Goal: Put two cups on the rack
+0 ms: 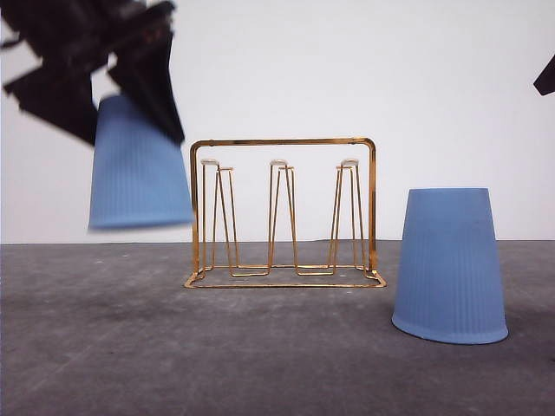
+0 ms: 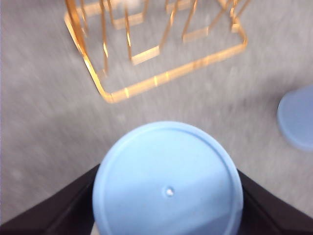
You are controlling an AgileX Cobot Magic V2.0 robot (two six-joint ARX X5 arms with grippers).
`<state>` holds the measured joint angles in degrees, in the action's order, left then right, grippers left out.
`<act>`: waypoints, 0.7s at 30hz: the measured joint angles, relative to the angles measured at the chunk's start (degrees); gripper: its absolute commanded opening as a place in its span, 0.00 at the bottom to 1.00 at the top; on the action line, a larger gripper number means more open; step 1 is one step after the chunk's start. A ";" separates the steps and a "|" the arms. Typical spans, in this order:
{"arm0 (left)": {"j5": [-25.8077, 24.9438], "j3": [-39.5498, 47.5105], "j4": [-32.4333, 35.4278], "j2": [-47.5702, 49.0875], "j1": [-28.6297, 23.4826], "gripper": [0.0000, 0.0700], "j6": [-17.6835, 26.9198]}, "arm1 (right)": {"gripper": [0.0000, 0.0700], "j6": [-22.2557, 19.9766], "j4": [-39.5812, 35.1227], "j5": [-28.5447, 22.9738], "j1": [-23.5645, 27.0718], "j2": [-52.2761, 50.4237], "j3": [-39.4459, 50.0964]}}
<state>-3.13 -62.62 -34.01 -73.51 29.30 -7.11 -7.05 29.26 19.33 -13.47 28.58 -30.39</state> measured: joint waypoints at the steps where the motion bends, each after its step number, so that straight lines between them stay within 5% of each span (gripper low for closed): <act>1: 1.00 -1.35 0.11 0.00 0.00 0.54 -0.01 | 0.50 0.00 -0.02 0.00 0.00 0.00 0.00; 8: 8.00 -8.58 7.77 -0.71 -0.03 0.54 0.00 | 0.50 0.00 -0.33 0.00 -0.02 0.00 0.00; 21: 8.37 -12.78 12.53 -14.04 -0.31 0.55 0.00 | 0.50 0.00 -0.33 0.00 -0.02 0.00 0.00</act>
<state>5.23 -75.40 -21.49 -87.56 28.99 -7.11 -7.05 28.93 19.33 -13.50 28.58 -30.39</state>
